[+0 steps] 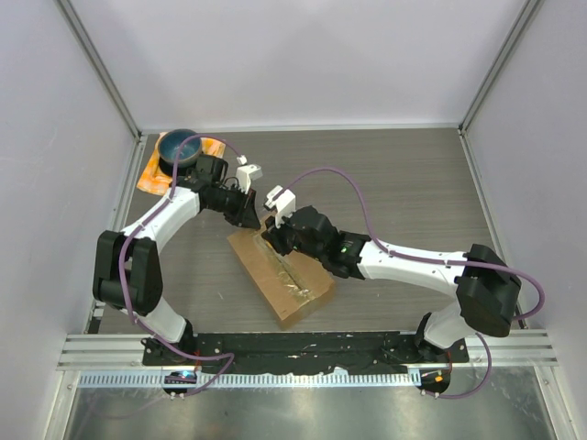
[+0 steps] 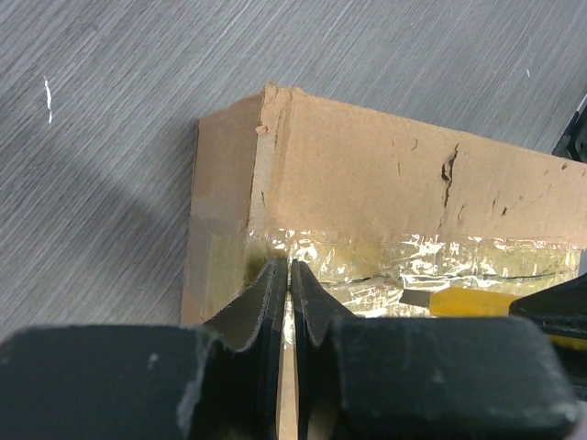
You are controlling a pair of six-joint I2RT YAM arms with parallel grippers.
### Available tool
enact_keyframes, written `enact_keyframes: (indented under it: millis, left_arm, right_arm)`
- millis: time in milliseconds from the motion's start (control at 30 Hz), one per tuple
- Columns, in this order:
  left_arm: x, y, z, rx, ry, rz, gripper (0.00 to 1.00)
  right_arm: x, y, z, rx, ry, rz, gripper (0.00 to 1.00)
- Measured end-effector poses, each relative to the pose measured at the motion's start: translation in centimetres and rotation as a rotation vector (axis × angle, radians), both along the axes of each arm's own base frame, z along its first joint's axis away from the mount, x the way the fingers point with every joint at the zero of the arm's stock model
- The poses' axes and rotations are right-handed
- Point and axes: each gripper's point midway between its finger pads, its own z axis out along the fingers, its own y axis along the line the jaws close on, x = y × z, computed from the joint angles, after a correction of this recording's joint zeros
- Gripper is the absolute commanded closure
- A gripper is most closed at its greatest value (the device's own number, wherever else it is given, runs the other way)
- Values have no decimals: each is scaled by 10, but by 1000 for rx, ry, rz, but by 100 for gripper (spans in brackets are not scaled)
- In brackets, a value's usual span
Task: Unpack the express box
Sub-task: Cut the express box at the center of the board.
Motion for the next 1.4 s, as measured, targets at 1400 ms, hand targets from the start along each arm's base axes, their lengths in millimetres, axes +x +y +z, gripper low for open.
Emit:
enact_keyframes:
  millis: [1400]
  left_arm:
    - [-23, 9, 4, 44, 56, -23, 77]
  right_arm:
    - [0, 4, -18, 12, 0, -20, 99]
